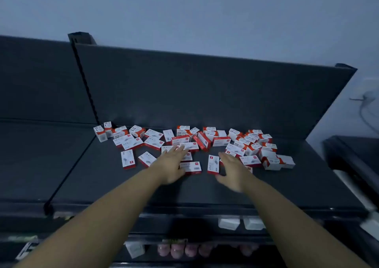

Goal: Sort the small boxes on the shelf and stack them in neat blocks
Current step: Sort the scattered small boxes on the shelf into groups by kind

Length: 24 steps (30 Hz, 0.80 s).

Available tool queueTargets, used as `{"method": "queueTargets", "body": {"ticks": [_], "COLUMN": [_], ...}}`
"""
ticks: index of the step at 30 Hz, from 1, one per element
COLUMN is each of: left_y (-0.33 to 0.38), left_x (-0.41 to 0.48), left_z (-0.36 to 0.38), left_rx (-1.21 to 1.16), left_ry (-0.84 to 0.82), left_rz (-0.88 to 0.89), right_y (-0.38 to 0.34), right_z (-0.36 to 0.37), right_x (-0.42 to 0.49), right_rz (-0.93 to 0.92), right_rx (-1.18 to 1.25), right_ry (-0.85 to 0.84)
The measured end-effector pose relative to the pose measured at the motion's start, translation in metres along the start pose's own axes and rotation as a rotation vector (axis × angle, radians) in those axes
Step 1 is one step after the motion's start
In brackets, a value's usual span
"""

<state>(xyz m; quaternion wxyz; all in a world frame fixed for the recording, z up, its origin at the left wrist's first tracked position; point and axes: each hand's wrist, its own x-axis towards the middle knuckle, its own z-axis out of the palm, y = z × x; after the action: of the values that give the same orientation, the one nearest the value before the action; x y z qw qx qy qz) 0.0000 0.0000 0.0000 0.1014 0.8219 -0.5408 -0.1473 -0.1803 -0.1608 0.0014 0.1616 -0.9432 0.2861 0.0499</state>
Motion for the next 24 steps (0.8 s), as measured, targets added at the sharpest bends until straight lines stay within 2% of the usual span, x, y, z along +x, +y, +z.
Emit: {"method": "queueTargets", "body": {"ticks": [7, 12, 18, 24], "left_y": [-0.003, -0.007, -0.005, -0.013], "left_x": [0.009, 0.012, 0.008, -0.003], "left_z": [0.018, 0.033, 0.046, 0.065], "left_rx": [0.018, -0.017, 0.033, -0.182], "left_ry": [-0.034, -0.027, 0.056, 0.191], "left_rz": [0.113, 0.071, 0.076, 0.114], "right_y": [-0.009, -0.013, -0.016, -0.014], "right_z": [0.021, 0.027, 0.035, 0.041], "right_x": [0.006, 0.012, 0.014, 0.011], "right_rz": [-0.002, 0.029, 0.046, -0.002], "right_rx": [-0.013, -0.058, 0.021, 0.042], "right_ry": [0.005, 0.027, 0.144, 0.218]}}
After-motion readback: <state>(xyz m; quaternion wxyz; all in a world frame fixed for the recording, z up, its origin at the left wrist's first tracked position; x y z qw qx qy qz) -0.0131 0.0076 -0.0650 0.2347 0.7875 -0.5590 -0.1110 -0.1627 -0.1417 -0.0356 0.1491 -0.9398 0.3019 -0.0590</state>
